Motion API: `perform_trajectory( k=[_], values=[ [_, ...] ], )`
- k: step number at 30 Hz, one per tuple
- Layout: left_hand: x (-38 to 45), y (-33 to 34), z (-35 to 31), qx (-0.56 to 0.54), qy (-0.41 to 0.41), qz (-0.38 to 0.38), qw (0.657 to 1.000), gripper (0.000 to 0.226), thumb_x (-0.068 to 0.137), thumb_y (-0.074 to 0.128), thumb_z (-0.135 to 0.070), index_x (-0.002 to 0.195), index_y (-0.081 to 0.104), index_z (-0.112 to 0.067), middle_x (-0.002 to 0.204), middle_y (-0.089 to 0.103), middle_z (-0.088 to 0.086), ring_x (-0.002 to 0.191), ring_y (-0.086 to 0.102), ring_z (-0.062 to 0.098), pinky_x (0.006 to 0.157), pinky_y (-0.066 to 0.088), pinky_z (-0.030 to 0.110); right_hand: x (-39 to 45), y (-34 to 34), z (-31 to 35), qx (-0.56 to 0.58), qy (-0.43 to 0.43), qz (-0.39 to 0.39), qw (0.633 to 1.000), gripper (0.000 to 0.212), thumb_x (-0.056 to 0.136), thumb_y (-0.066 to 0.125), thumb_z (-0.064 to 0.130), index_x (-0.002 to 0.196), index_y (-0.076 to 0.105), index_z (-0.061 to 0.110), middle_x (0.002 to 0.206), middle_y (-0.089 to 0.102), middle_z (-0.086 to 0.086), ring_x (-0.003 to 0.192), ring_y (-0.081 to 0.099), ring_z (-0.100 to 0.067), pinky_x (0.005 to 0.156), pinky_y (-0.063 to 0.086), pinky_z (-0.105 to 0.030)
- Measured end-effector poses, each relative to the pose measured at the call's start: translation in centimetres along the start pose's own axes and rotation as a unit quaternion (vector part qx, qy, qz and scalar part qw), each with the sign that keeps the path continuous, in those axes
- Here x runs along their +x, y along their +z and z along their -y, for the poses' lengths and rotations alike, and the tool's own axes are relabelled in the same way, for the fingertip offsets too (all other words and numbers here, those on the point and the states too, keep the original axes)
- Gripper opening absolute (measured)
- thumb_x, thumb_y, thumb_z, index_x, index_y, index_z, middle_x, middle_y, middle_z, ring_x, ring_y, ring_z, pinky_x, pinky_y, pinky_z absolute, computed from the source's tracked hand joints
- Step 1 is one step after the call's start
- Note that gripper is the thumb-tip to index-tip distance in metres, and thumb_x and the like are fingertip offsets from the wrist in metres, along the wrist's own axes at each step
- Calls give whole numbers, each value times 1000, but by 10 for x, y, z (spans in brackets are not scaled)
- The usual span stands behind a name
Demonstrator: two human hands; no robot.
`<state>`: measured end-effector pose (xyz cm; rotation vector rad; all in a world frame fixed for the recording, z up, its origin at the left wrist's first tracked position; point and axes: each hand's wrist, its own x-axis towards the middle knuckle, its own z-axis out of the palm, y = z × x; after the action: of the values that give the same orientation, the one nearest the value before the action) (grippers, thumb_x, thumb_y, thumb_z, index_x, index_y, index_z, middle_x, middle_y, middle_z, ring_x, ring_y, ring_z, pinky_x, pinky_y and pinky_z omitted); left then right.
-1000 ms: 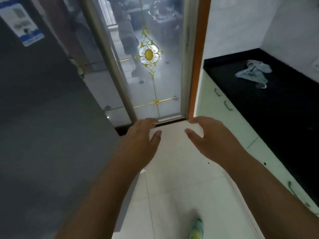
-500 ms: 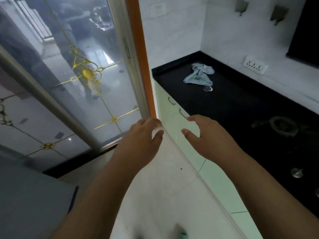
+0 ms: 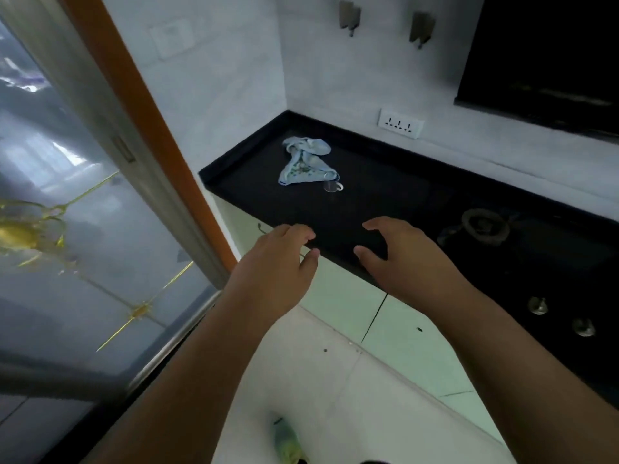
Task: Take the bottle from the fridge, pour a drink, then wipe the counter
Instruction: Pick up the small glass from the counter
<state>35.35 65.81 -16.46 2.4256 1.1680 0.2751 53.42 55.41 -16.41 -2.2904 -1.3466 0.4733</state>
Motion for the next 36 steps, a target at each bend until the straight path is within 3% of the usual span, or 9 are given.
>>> perform_trajectory(
  k=[6, 10, 20, 29, 36],
  values=[
    [67, 1, 35, 12, 63, 51, 997, 39, 105, 53, -40, 142, 53, -30, 138, 58, -6, 122, 58, 11, 99, 53, 33, 42, 25, 12, 2, 67, -11, 998, 53, 98, 63, 48, 147, 50, 29, 148, 54, 2, 120, 60, -17, 95, 50, -32],
    [107, 9, 56, 22, 76, 88, 993, 40, 105, 51, -41, 144, 52, -28, 139, 56, -5, 122, 57, 12, 99, 54, 36, 77, 40, 6, 3, 99, -8, 995, 54, 98, 64, 47, 147, 51, 28, 149, 53, 2, 127, 56, -20, 99, 49, -34],
    [233, 43, 88, 49, 30, 159, 986, 47, 106, 51, -39, 150, 46, -26, 145, 53, 0, 127, 55, 17, 104, 52, 42, 206, 68, -31, 27, 136, 31, 990, 59, 97, 63, 50, 149, 49, 27, 154, 49, -1, 130, 56, -25, 101, 49, -39],
    [329, 70, 107, 57, 14, 189, 980, 57, 105, 51, -38, 158, 35, -24, 157, 43, 4, 139, 48, 23, 109, 47, 44, 324, 97, -53, 41, 170, 83, 981, 65, 98, 64, 45, 154, 45, 18, 157, 45, -6, 132, 56, -25, 99, 46, -34],
    [400, 113, 128, 51, 16, 236, 970, 62, 104, 52, -37, 160, 32, -21, 161, 38, 6, 144, 44, 26, 113, 44, 45, 390, 130, -70, 61, 208, 98, 971, 44, 100, 64, 34, 138, 56, 14, 125, 67, -8, 106, 68, -22, 77, 50, -30]
  ],
)
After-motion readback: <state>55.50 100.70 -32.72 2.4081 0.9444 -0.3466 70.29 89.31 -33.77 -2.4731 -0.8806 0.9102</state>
